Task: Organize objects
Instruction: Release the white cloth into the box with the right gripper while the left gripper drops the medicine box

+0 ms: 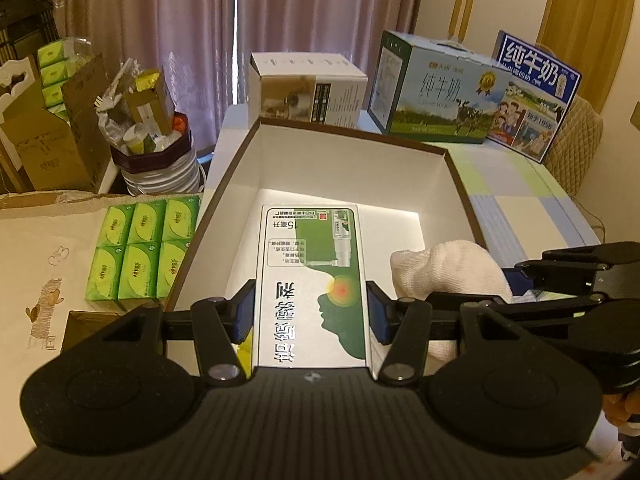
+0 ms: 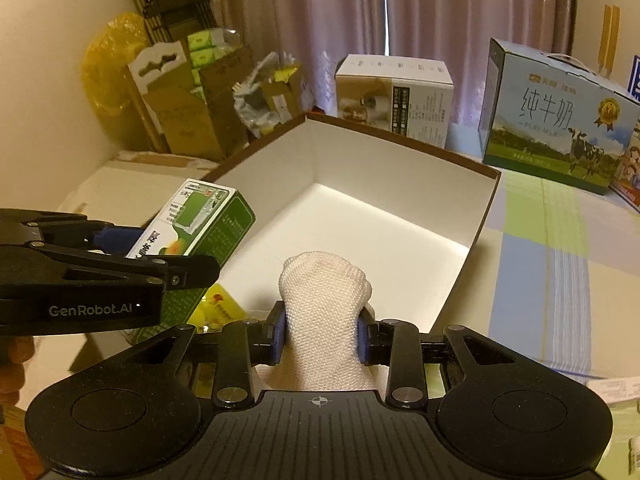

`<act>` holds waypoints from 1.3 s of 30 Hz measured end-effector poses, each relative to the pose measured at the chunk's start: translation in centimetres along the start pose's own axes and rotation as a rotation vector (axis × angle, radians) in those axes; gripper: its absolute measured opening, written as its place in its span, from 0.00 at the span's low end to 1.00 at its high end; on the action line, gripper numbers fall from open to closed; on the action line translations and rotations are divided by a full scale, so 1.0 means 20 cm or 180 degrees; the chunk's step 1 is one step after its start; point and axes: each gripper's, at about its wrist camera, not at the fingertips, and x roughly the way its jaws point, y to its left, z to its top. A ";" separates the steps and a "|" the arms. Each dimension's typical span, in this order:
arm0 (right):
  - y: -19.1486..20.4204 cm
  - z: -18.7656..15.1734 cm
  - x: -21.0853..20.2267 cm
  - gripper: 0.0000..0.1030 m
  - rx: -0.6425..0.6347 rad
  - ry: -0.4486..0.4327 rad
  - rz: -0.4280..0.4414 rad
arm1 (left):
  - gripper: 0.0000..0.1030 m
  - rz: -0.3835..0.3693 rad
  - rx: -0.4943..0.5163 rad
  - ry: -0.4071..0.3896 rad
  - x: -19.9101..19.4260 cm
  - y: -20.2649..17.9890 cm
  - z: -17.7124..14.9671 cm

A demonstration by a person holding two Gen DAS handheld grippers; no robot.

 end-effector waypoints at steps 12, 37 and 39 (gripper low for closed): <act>-0.02 0.04 0.11 0.44 -0.0076 -0.0075 -0.0156 | 0.50 -0.0038 0.0027 0.0142 0.16 0.05 0.05; -0.07 0.04 0.10 0.46 0.0076 -0.0053 -0.0076 | 0.62 0.0038 0.0225 0.0062 0.27 0.05 0.13; -0.07 0.04 0.08 0.46 0.0084 -0.0061 -0.0068 | 0.64 0.0043 0.0217 0.0056 0.25 0.05 0.13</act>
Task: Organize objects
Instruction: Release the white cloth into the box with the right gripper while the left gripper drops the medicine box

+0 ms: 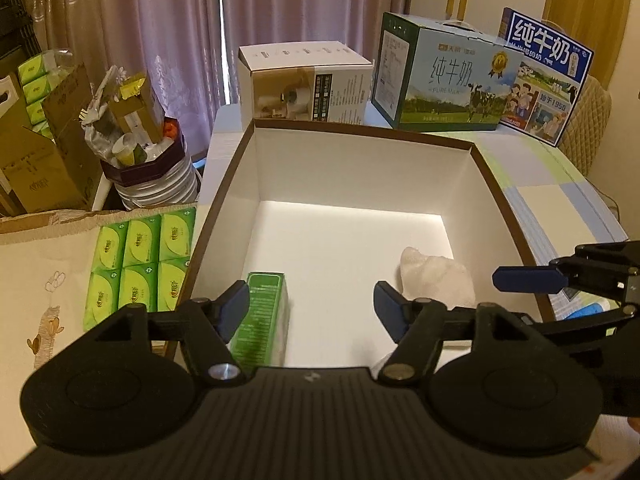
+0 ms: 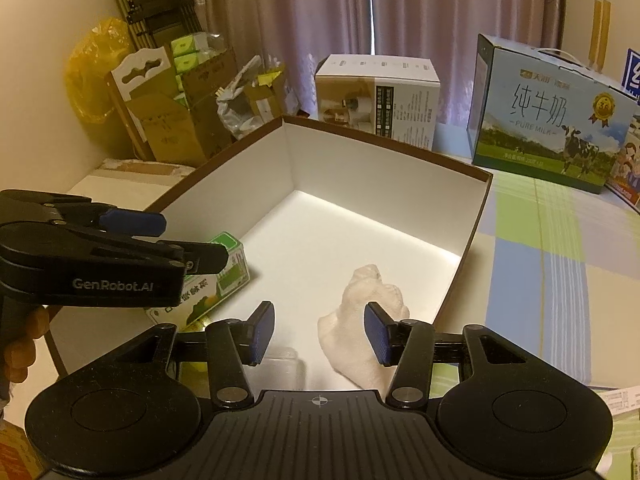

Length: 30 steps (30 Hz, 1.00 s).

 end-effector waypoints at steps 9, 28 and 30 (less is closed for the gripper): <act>0.01 -0.02 -0.10 0.46 0.0042 -0.0069 0.0081 | 0.71 -0.0027 -0.0088 -0.0038 -0.13 0.01 -0.03; -0.01 -0.16 -0.43 0.47 0.0227 -0.0207 0.0249 | 0.74 -0.0017 -0.0264 -0.0060 -0.42 -0.05 -0.18; -0.02 -0.18 -0.47 0.47 0.0241 -0.0222 0.0261 | 0.74 -0.0030 -0.0263 -0.0060 -0.45 -0.07 -0.20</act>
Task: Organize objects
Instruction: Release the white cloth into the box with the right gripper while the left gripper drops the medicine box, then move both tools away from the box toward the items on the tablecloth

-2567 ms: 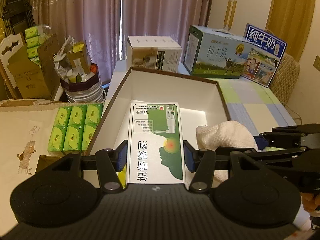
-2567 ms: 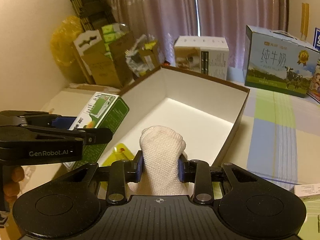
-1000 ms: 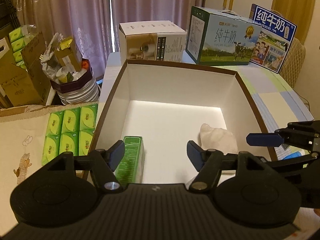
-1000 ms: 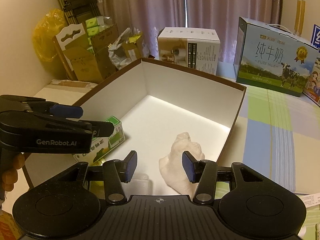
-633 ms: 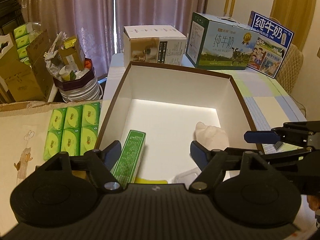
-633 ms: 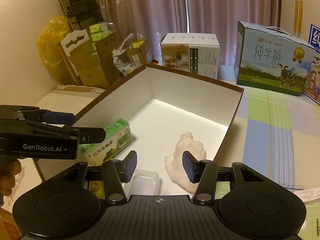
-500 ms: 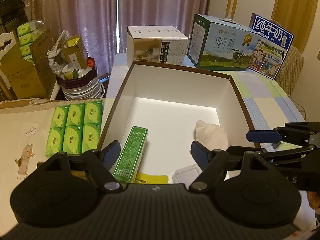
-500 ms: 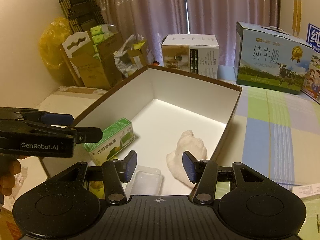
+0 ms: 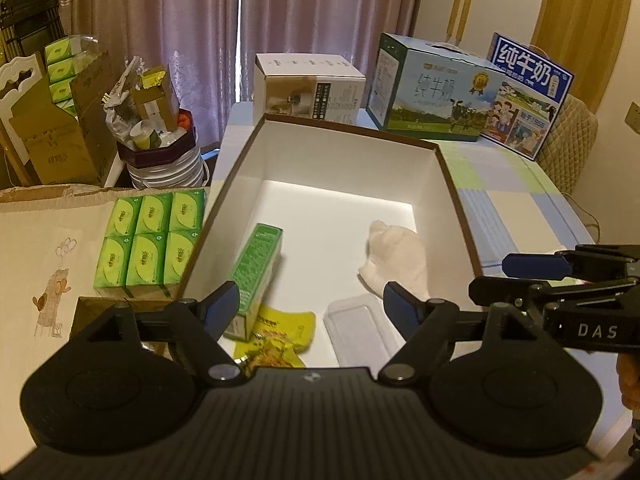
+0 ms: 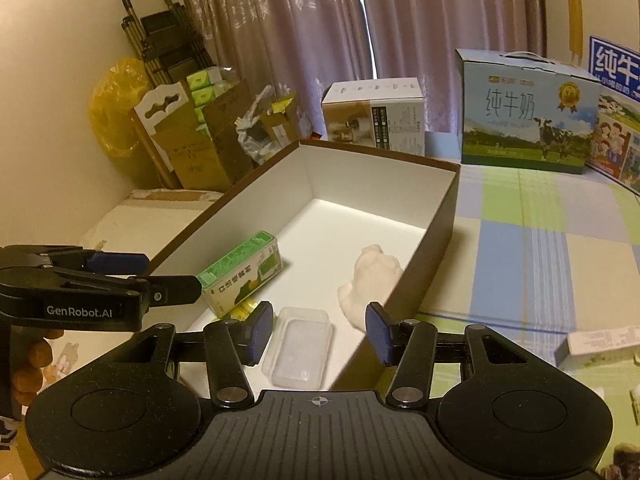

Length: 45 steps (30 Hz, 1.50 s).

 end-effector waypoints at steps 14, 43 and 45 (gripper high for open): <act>-0.11 -0.14 -0.27 0.48 0.0100 -0.0055 0.0078 | 0.74 -0.0114 0.0048 0.0014 -0.15 -0.24 -0.15; -0.69 -0.41 -0.67 0.48 0.0456 0.0016 -0.0080 | 0.74 -0.0404 0.0206 0.0131 -0.15 -0.90 -0.29; -0.76 -0.44 -0.70 0.48 0.0513 0.0019 -0.0144 | 0.74 -0.0436 0.0237 0.0134 -0.13 -0.95 -0.29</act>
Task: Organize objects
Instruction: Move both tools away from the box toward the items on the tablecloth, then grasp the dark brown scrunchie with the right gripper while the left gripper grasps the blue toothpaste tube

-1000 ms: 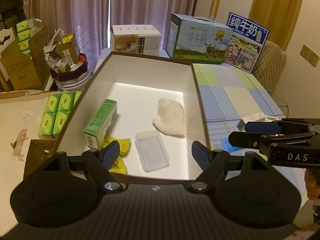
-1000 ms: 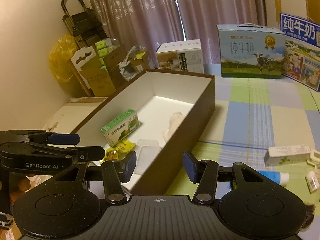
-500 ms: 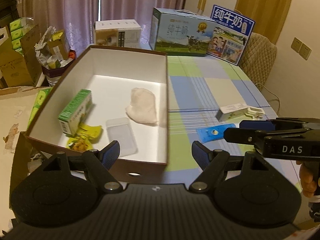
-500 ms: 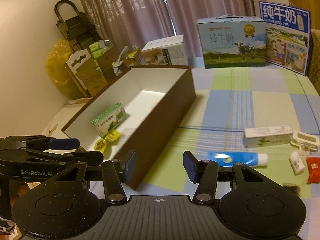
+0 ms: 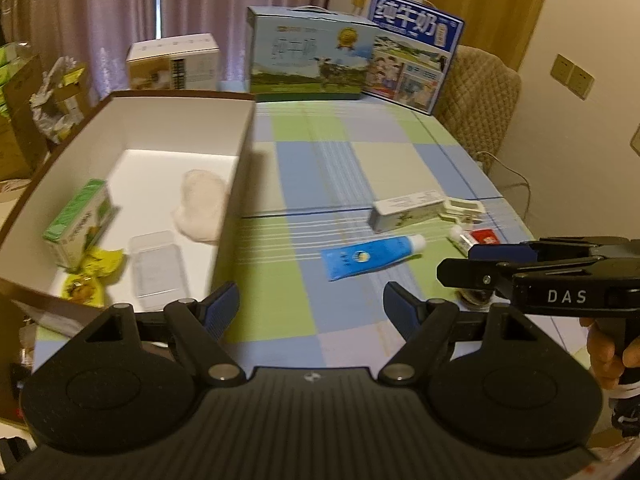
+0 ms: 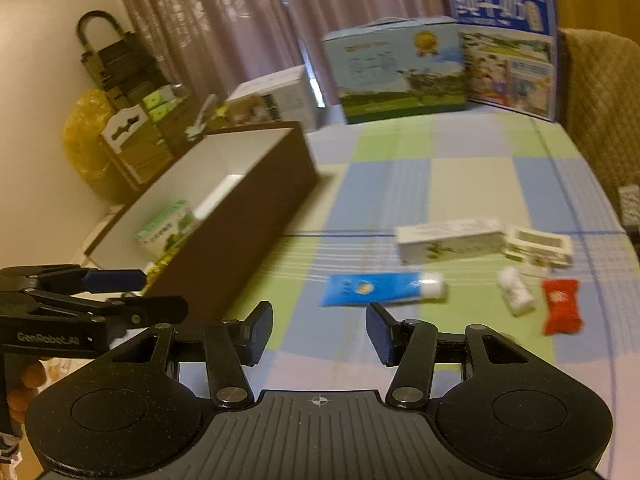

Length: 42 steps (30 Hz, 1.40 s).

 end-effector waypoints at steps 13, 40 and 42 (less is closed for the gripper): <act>-0.40 -0.13 -0.14 0.48 0.0398 0.0045 -0.0439 | 0.74 -0.0238 0.0265 0.0208 0.24 -0.35 0.00; -0.60 -0.25 0.13 0.64 0.0322 0.0271 -0.0670 | 0.73 -0.0204 0.0580 0.0575 0.72 -0.48 0.01; -0.60 -0.24 0.16 0.65 0.0278 0.0298 -0.0688 | 0.73 -0.0203 0.0580 0.0589 0.73 -0.48 0.01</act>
